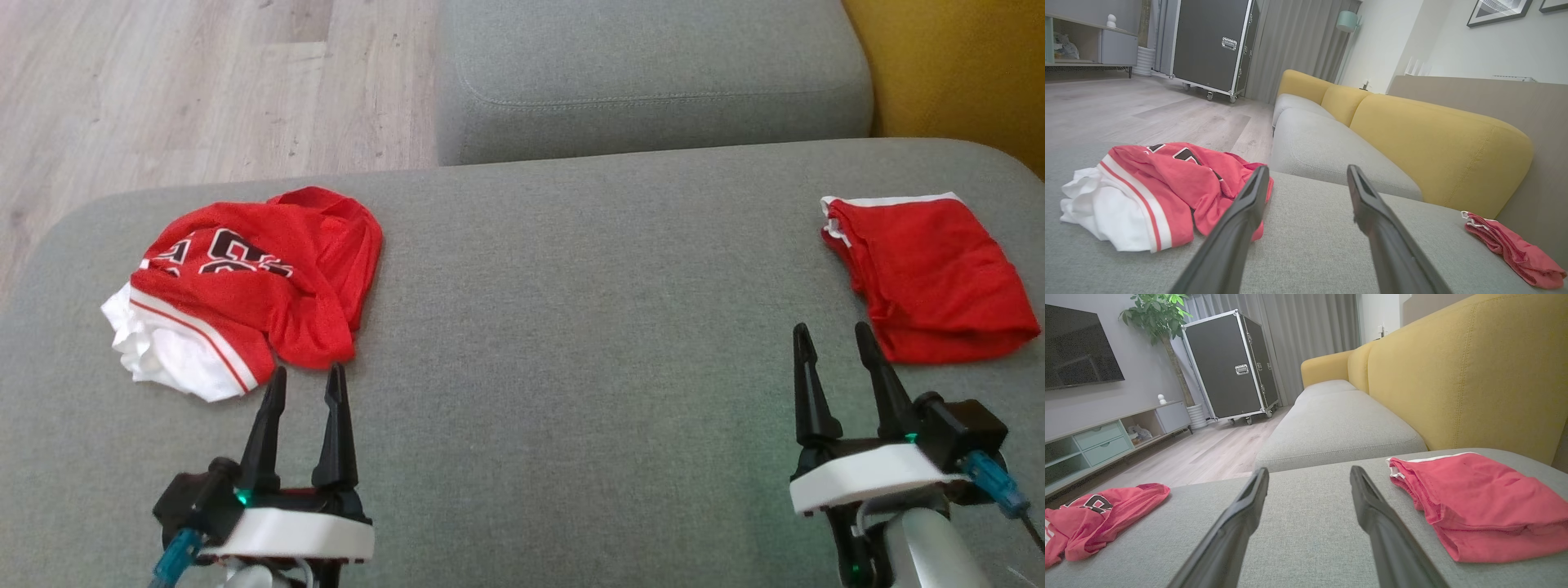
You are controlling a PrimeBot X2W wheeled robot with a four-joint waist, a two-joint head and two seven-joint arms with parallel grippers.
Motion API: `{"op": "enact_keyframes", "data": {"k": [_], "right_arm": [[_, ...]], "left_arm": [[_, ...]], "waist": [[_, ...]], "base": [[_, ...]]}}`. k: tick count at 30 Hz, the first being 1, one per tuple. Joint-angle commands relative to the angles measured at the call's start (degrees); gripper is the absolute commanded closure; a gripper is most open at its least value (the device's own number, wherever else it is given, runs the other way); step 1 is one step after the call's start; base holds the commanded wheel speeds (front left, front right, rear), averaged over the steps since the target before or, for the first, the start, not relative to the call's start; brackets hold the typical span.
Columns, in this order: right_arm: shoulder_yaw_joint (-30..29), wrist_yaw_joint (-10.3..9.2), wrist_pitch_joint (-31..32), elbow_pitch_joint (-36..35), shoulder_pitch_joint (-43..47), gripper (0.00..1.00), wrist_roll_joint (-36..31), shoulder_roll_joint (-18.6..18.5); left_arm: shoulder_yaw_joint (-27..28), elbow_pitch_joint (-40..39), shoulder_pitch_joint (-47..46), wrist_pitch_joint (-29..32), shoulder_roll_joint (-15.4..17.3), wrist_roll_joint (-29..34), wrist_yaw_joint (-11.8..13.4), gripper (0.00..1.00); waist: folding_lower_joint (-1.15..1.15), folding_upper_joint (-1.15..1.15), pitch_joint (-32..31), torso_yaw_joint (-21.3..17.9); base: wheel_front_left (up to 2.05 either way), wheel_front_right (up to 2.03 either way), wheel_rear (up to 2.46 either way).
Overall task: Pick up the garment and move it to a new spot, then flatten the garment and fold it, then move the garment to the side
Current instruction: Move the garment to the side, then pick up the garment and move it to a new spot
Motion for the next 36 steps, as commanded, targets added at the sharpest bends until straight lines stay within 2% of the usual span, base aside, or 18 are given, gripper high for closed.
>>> {"op": "enact_keyframes", "data": {"k": [1, 8, 24, 30, 36], "right_arm": [[1.2, -0.05, -0.6, -2.1, -2.2, 0.00, -0.3, -0.1], [3.2, -0.05, -0.6, -1.9, -1.7, 0.00, 1.1, -0.1], [9.4, -0.05, -0.6, -0.3, 0.5, 0.00, 4.8, -0.1], [10.1, -0.05, -0.6, -0.1, 0.7, 0.00, 5.5, -0.1], [10.1, -0.05, -0.6, -0.1, 0.2, 0.00, 5.5, -0.1]], "left_arm": [[1.8, -1.8, -1.9, -0.4, 0.4, 0.0, -0.3, 0.00], [1.8, -1.5, -1.8, -0.4, 0.4, 0.4, -0.3, 0.00], [2.9, -0.8, 0.0, -0.4, 0.4, 2.8, -0.3, 0.00], [4.8, -1.0, 0.3, -0.4, 0.4, 2.9, -0.3, 0.00], [4.5, -0.6, -1.2, -0.4, 1.3, 3.8, -0.3, 0.00]], "waist": [[0.00, 0.00, -0.1, 0.2], [0.00, 0.00, -0.7, 2.5], [0.00, 0.00, -4.0, 15.3], [0.00, 0.00, -4.0, 16.5], [0.00, 0.00, -1.9, 14.9]], "base": [[0.00, 0.00, 0.00], [0.00, 0.00, 0.00], [0.00, 0.00, 0.00], [0.00, 0.00, 0.00], [0.00, 0.00, 0.00]]}}
